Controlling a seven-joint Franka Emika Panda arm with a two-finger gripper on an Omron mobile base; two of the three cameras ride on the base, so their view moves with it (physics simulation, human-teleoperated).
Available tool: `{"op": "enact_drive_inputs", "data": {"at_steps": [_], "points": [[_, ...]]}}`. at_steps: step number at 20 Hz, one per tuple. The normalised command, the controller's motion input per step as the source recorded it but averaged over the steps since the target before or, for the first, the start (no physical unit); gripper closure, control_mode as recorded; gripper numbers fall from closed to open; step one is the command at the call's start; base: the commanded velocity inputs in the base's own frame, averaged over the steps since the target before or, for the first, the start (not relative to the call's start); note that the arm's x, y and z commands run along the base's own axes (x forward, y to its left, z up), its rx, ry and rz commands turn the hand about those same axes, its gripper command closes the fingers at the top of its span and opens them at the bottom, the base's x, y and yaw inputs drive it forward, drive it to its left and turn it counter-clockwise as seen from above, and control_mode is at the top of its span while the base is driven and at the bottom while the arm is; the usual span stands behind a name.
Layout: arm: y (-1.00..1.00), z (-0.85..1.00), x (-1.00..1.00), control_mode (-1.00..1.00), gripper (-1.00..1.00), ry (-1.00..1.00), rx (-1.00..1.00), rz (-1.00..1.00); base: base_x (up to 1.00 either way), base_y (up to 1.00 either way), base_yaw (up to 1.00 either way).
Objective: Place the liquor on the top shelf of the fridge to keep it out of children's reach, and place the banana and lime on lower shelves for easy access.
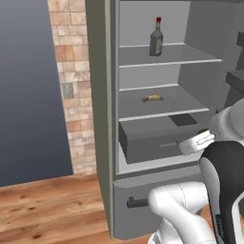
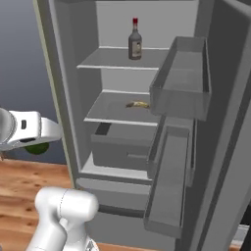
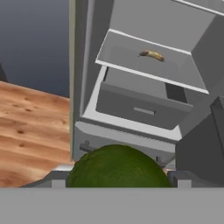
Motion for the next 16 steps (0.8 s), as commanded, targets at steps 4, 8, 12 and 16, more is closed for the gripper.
{"op": "enact_drive_inputs", "data": {"at_steps": [4,8,12,16], "points": [[0.00,0.00,0.00,1.00,1.00,0.00,0.00,0.00,0.30,-0.35,0.00],[0.00,0.00,0.00,1.00,1.00,0.00,0.00,0.00,0.20,-0.39,0.00],[0.00,0.00,0.00,1.00,1.00,0.00,0.00,0.00,0.23,-0.29,0.00],[0.00,0.00,0.00,1.00,1.00,0.00,0.00,0.00,0.32,-0.13,0.00]]}}
